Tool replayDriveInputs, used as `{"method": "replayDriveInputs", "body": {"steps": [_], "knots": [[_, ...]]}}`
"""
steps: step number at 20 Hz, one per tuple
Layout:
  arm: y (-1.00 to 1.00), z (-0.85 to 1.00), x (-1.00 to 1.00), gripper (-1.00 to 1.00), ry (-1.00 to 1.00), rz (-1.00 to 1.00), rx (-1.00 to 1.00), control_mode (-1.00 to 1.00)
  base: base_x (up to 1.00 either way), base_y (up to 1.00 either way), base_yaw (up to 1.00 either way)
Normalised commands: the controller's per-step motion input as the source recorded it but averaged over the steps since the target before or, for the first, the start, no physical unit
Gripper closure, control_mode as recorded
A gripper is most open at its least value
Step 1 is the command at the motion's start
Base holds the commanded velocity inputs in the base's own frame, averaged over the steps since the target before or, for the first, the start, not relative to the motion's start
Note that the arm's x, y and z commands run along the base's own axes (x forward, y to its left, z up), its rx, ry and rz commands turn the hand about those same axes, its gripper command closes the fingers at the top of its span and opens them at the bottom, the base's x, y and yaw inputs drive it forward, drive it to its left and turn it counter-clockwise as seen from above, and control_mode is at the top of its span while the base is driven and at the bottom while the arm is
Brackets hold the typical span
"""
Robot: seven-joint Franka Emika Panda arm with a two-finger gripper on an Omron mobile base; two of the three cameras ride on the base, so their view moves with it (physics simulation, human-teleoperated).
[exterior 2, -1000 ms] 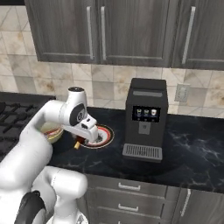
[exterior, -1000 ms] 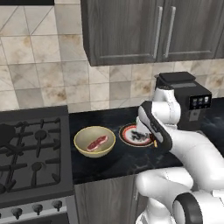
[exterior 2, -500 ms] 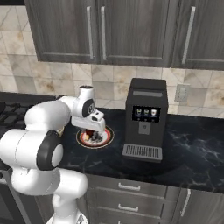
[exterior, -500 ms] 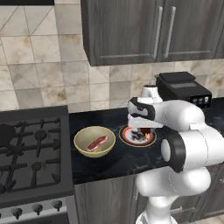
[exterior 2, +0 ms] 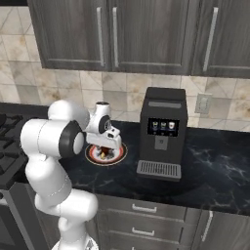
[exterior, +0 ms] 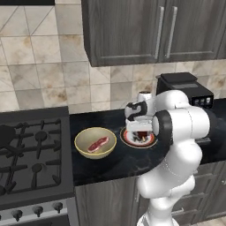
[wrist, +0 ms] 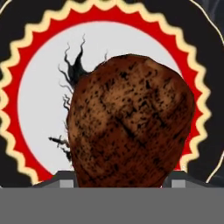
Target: Place one of the steaks on the plate and the other in the bowl. Then place the bowl in the fridge.
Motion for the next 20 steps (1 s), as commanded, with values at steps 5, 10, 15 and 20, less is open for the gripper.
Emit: {"method": "replayDriveInputs", "body": {"steps": [5, 10, 15, 20], "knots": [[0.00, -0.26, 0.25, -1.00, 0.00, 0.00, 0.00, -1.00, 0.00, 0.00, 0.00], [0.00, -0.03, 0.07, -1.00, -0.02, 0.00, 0.00, -1.00, 0.00, 0.00, 0.00], [0.00, 0.00, 0.00, -1.00, -0.06, 0.00, 0.00, -1.00, 0.00, 0.00, 0.00], [0.00, 0.09, -0.04, -1.00, -0.10, 0.00, 0.00, -1.00, 0.00, 0.00, 0.00]]}}
